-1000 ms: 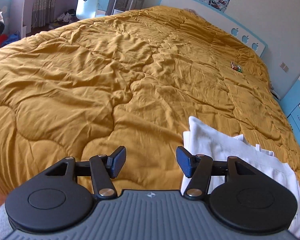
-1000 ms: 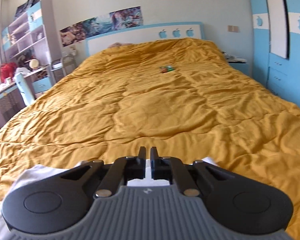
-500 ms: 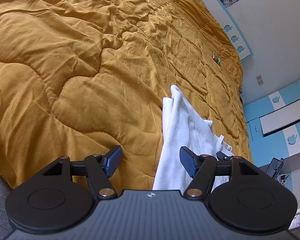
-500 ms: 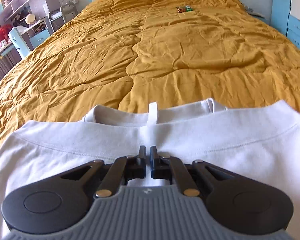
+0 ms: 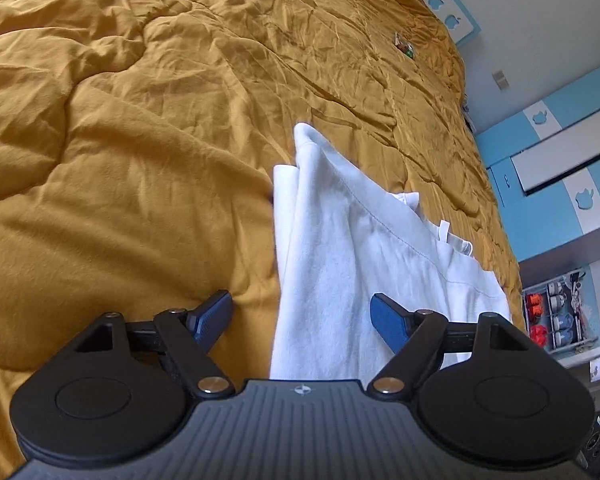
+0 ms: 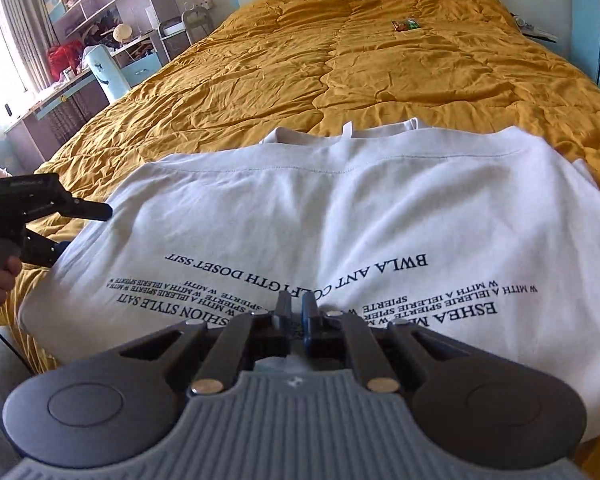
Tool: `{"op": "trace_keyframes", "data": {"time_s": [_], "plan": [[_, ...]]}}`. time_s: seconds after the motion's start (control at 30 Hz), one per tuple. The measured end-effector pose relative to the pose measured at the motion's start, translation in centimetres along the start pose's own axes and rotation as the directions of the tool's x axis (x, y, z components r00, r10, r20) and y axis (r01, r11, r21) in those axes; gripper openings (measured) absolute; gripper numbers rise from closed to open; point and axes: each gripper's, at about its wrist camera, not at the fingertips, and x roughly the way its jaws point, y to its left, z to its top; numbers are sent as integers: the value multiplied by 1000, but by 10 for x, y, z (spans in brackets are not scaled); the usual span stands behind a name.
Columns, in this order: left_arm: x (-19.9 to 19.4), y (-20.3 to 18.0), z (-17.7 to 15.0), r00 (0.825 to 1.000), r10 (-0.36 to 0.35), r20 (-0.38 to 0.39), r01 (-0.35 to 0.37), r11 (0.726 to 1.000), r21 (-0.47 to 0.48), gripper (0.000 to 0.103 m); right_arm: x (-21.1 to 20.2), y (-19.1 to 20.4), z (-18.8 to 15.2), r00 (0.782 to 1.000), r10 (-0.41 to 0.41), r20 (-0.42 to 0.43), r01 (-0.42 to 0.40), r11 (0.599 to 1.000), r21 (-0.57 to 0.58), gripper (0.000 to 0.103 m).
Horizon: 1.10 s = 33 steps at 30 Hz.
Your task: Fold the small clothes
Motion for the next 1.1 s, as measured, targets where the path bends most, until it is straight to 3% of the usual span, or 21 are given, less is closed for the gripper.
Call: {"op": "trace_keyframes", "data": {"time_s": [0.03,0.1,0.13,0.17,0.2,0.23,0.33,0.5,0.53,0.57,0.6,0.63,0.7,0.8,1.1], "plan": [[8,-2,1,999,-28,-35,30,999,43,88,0,-2,1,1000,11,-5,-11,1000,15,2],[22,-5,-1,992,-78,-96,87,992,95,49,0,-7,3,999,32,-14,-31,998,49,2],[27,-1,-2,987,-101,-123,107,993,43,23,1,-10,3,999,41,-18,-40,997,69,2],[32,5,-2,980,-136,-147,130,990,-50,14,1,-12,2,999,49,-19,-48,995,87,2],[31,10,-2,975,-164,-151,146,981,-126,13,1,-14,3,998,57,-21,-55,994,98,3],[28,9,-2,975,-166,-145,147,980,-134,12,0,-15,2,997,70,-22,-68,992,104,3],[8,-15,0,984,-141,-105,137,989,-48,11,1,-24,1,986,159,-41,-150,974,171,3],[-20,-74,9,977,-201,-68,203,979,22,11,7,-23,0,987,139,-80,-125,978,165,0],[-25,-87,10,979,-196,-61,198,979,43,10,-1,-25,0,993,118,-28,-110,974,201,0],[-29,-101,11,980,-189,-54,193,979,66,10,-14,-27,-2,990,119,78,-134,966,223,3],[-31,-114,12,981,-186,-49,190,978,84,10,-29,-30,-3,970,163,179,-199,959,203,3],[-33,-124,13,981,-187,-46,191,977,93,10,-38,-32,-1,962,181,204,-218,960,177,6],[-33,-145,15,981,-186,-50,190,976,104,10,-48,-39,4,971,125,202,-159,973,167,16],[-29,-175,16,983,-174,-66,181,974,135,11,-66,-65,2,964,78,253,-137,965,225,16],[12,-266,7,979,-169,-110,183,974,135,11,-134,-161,-12,906,-95,413,-89,910,404,16]]}}
